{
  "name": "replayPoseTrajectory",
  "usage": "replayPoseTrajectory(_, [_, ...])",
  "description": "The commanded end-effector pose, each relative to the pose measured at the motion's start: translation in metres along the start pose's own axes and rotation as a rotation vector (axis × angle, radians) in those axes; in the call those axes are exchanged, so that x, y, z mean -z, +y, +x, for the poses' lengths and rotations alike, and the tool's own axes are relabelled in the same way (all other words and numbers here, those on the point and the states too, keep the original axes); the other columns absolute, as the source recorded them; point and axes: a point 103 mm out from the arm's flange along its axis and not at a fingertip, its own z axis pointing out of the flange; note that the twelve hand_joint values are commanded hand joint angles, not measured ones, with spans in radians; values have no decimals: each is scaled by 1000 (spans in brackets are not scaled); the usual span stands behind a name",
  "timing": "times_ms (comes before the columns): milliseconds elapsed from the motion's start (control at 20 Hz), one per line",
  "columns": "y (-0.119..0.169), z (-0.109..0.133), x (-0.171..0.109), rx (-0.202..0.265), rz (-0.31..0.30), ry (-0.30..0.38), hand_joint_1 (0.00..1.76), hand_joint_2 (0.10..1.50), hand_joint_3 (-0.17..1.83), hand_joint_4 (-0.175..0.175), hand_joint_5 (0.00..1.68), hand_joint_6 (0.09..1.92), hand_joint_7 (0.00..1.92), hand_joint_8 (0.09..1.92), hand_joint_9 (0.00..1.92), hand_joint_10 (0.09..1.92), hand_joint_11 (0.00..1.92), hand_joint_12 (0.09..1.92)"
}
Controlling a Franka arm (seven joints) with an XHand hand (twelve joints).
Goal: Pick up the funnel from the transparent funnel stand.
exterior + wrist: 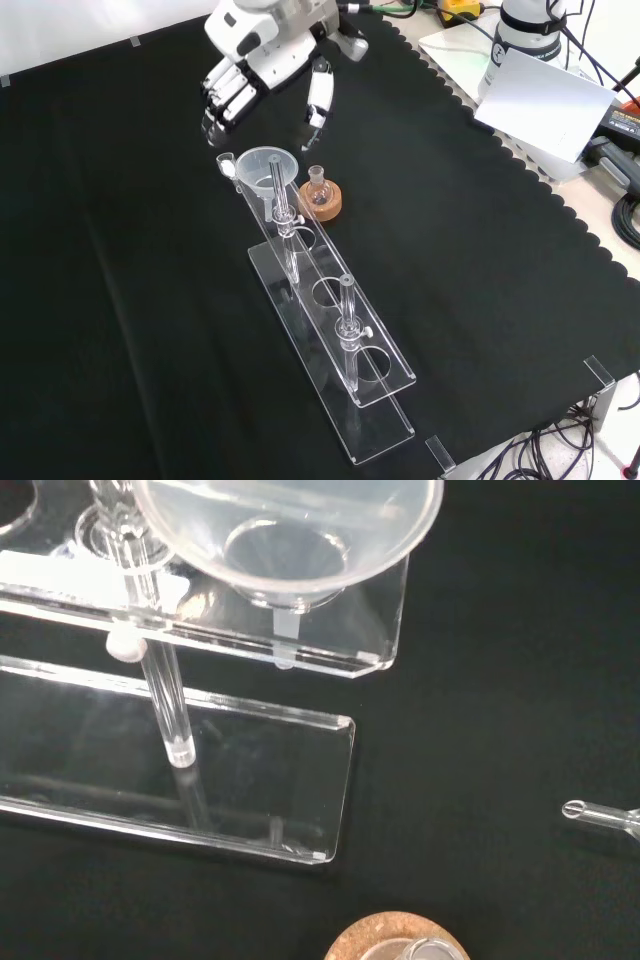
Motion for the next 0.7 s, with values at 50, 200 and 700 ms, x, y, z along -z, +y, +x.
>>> replayPoseTrajectory(50, [8, 16, -7, 3, 100, -73, 468, 821, 193, -19, 90, 87, 0, 514, 40, 834, 84, 1510])
replayPoseTrajectory(200, [13, 18, -11, -2, 128, -93, 481, 795, 179, -19, 49, 87, 0, 349, 5, 791, 93, 1534])
replayPoseTrajectory(700, [23, 15, -23, 4, 153, -151, 526, 749, 142, -25, 62, 87, 0, 327, 0, 853, 127, 1569])
